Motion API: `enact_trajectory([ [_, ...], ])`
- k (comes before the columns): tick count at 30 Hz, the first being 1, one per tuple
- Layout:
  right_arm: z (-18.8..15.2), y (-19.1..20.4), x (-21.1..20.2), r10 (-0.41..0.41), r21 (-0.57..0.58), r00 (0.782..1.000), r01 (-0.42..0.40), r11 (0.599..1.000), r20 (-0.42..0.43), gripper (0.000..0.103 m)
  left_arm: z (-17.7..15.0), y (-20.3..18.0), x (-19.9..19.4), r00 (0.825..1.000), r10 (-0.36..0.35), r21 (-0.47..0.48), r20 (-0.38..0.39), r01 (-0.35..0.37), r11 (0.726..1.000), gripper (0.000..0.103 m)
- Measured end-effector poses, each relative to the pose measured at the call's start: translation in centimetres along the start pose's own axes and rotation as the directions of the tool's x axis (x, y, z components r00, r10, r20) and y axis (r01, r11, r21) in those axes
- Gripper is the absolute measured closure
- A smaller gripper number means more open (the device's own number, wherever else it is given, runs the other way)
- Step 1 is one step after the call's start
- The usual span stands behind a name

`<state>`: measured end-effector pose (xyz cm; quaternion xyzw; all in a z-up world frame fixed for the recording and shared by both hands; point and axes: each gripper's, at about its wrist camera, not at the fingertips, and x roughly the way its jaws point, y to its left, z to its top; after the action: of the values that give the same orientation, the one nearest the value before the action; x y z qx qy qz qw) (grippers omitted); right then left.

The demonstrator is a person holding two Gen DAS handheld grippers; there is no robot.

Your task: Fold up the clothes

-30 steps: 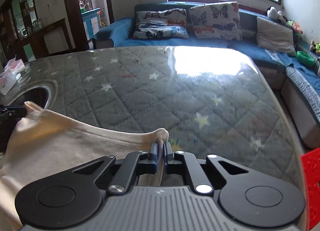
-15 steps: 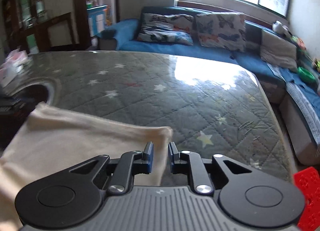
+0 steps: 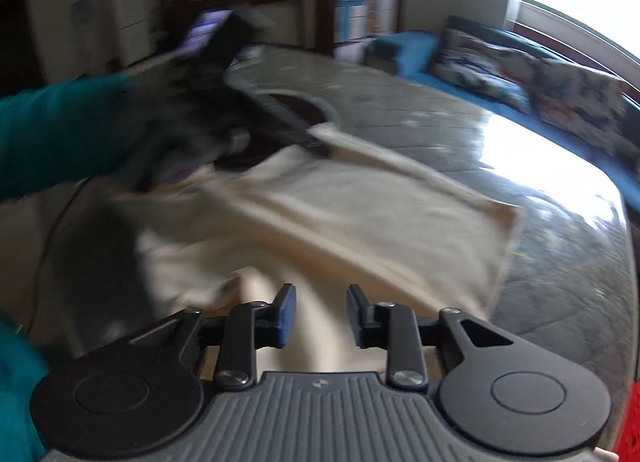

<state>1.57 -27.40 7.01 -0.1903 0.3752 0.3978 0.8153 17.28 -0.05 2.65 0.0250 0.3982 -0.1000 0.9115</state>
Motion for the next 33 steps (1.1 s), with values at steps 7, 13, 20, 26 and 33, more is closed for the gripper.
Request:
enact_trajectory([
  [7, -0.1, 3.4, 2.1, 0.005, -0.16, 0.999, -0.01, 0.987, -0.032, 0.071, -0.2, 0.0, 0.2, 1.0, 0.008, -0.004, -0.004, -0.008, 1.0, 0.092],
  [13, 0.1, 4.4, 4.3, -0.021, -0.23, 1.0, 0.019, 0.973, -0.009, 0.072, -0.2, 0.0, 0.2, 1.0, 0.006, -0.009, 0.0, -0.006, 1.0, 0.09],
  [20, 0.0, 4.5, 3.9, 0.026, -0.216, 1.0, -0.026, 0.976, -0.003, 0.101, -0.3, 0.4, 0.3, 1.0, 0.016, -0.014, 0.003, -0.016, 1.0, 0.078],
  [26, -0.9, 5.4, 1.2, 0.066, -0.24, 0.998, -0.068, 0.968, -0.015, 0.101, -0.4, 0.5, 0.3, 1.0, 0.025, -0.017, 0.008, -0.025, 1.0, 0.073],
  [33, -2.8, 7.2, 0.5, 0.09, -0.257, 0.992, -0.111, 0.96, -0.093, 0.101, -0.5, 0.5, 0.3, 0.999, 0.047, -0.026, 0.015, -0.047, 0.999, 0.064],
])
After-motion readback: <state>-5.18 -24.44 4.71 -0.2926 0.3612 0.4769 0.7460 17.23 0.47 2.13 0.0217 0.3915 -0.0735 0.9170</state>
